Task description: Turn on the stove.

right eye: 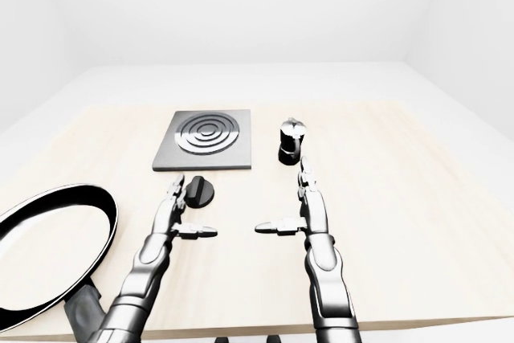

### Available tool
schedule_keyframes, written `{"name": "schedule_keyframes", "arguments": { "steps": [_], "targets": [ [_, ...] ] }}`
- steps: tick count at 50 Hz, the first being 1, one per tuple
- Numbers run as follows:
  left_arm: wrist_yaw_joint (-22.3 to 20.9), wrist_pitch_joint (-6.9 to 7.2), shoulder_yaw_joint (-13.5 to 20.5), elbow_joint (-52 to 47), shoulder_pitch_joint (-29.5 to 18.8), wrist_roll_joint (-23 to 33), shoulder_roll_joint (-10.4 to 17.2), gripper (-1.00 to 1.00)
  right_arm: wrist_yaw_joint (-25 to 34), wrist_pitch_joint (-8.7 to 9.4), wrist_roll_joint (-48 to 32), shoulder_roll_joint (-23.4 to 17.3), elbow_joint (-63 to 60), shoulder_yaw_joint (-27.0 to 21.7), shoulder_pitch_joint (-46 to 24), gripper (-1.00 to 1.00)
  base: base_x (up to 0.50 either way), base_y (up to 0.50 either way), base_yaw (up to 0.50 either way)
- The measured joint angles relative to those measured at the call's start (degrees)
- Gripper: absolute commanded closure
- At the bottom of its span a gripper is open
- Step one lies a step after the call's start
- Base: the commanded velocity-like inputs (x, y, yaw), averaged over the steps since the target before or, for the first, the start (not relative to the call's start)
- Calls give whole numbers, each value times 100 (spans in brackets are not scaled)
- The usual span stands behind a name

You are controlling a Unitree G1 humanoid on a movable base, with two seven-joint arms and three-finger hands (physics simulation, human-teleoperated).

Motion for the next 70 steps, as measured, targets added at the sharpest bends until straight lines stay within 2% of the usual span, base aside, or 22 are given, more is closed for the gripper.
{"name": "schedule_keyframes", "arguments": {
  "steps": [37,45,57,62,70],
  "targets": [
    [257,0,-244,41,-22,712,-148,-100,1,12,1,1,-4,2,1,-100,0,0,0],
    [186,0,-532,-268,307,952,-273,-100,-1,9,11,-1,33,-6,-20,-100,0,0,0],
    [8,0,-823,-545,521,1050,-425,-100,-3,-14,14,-3,71,-8,-30,-100,0,0,0],
    [71,0,-827,-1273,748,924,-445,-100,-3,-15,14,-4,68,-9,-26,-100,0,0,0],
    [514,0,-902,-3689,1436,901,-355,-100,-3,-9,12,-3,59,-7,-21,-100,0,0,0]
  ]
}}
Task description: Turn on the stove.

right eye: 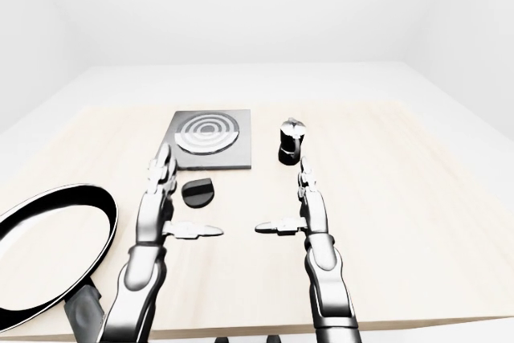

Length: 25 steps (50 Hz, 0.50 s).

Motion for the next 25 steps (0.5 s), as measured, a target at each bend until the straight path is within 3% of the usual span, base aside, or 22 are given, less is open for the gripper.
{"name": "schedule_keyframes", "arguments": {
  "steps": [12,25],
  "targets": [
    [535,0,-161,-2619,795,358,183,-100,-2,21,-4,2,-25,3,5,-100,0,0,0],
    [681,0,-105,-3539,1042,379,234,-100,-7,21,-5,1,2,2,-12,-100,0,0,0]
  ]
}}
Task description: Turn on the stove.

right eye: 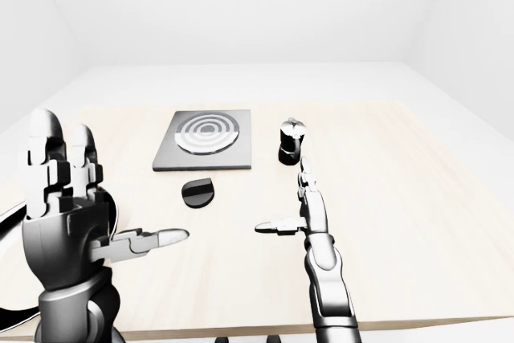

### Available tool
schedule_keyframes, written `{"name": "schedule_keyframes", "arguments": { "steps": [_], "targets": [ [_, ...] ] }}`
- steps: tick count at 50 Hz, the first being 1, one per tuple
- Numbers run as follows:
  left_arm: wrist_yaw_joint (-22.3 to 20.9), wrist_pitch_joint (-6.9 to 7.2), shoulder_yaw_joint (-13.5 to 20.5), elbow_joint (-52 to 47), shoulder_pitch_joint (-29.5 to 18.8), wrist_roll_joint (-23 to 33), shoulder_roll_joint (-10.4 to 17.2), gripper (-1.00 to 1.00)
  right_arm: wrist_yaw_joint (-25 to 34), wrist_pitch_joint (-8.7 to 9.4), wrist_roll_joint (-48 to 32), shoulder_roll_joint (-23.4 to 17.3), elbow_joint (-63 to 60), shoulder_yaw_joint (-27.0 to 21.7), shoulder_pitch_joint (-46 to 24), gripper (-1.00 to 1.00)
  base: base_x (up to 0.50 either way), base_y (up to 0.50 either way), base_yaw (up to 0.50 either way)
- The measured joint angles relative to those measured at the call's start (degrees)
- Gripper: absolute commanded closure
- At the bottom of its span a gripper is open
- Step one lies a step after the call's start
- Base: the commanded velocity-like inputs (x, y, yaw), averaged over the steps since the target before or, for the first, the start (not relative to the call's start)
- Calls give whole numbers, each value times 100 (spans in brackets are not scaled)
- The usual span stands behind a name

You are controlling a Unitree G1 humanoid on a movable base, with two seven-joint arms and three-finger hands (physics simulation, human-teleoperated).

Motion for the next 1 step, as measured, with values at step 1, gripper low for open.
{"name": "schedule_keyframes", "arguments": {
  "steps": [1],
  "targets": [
    [4,0,1,-31,8,1,1,-100,-1,0,1,0,3,0,-2,-100,0,0,0]
  ]
}}
